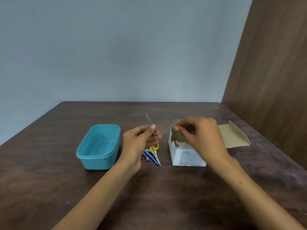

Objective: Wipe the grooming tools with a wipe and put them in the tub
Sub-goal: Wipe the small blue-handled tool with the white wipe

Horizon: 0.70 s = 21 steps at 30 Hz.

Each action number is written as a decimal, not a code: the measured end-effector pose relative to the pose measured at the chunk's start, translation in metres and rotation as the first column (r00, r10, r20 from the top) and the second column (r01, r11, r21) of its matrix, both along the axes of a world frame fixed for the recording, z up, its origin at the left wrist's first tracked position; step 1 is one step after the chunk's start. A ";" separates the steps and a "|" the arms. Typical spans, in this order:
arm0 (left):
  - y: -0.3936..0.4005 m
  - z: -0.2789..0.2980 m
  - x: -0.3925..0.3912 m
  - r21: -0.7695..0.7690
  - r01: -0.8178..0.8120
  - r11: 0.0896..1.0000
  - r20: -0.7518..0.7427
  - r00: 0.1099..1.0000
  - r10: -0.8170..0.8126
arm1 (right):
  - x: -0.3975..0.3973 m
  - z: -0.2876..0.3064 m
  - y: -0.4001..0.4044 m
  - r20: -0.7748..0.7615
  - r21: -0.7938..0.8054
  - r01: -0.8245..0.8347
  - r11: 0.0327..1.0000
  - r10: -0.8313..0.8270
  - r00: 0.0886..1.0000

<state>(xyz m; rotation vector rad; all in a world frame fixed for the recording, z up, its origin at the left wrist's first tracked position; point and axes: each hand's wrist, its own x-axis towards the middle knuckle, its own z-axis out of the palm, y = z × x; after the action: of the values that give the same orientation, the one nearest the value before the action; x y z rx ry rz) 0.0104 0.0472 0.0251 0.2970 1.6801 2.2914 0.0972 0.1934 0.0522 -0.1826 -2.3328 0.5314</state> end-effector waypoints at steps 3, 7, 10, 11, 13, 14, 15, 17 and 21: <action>0.001 -0.008 -0.002 -0.061 0.019 0.998 0.001 1.000 -0.019 | -0.004 0.015 0.030 0.240 0.012 0.058 0.998 -0.059 0.969; -0.002 -0.010 -0.004 -0.078 0.022 0.997 -0.017 1.000 -0.024 | -0.017 0.021 0.050 0.496 0.020 -0.010 1.000 -0.001 0.868; -0.004 -0.008 -0.005 -0.066 0.017 0.998 -0.023 1.000 -0.019 | -0.029 0.019 0.050 0.586 0.044 -0.083 0.996 0.041 0.810; -0.004 -0.008 -0.005 -0.064 0.018 0.998 -0.026 0.999 -0.020 | -0.033 0.019 0.050 0.610 0.042 -0.108 0.993 0.060 0.790; -0.004 -0.008 -0.006 -0.069 0.017 0.998 -0.026 1.000 -0.018 | -0.038 0.017 0.049 0.674 0.040 -0.160 0.986 0.092 0.733; -0.004 -0.008 -0.006 -0.076 0.016 0.997 -0.025 1.000 -0.018 | -0.040 0.016 0.049 0.712 0.041 -0.182 0.982 0.099 0.695; -0.004 -0.008 -0.006 -0.082 0.016 0.996 -0.026 0.999 -0.019 | -0.041 0.014 0.049 0.744 0.041 -0.199 0.979 0.103 0.660; -0.004 -0.009 -0.007 -0.092 0.020 0.996 -0.031 0.999 -0.023 | -0.043 0.009 0.047 0.785 0.043 -0.217 0.975 0.101 0.611; -0.002 -0.010 -0.006 -0.124 0.016 0.992 -0.040 0.999 -0.021 | -0.047 0.004 0.045 0.815 0.084 -0.237 0.968 0.070 0.575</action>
<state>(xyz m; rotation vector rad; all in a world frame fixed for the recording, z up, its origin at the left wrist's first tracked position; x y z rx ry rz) 0.0042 0.0447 0.0148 0.3334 1.8224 2.1710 0.0504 0.2382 0.0567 -0.1476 -3.3253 0.3302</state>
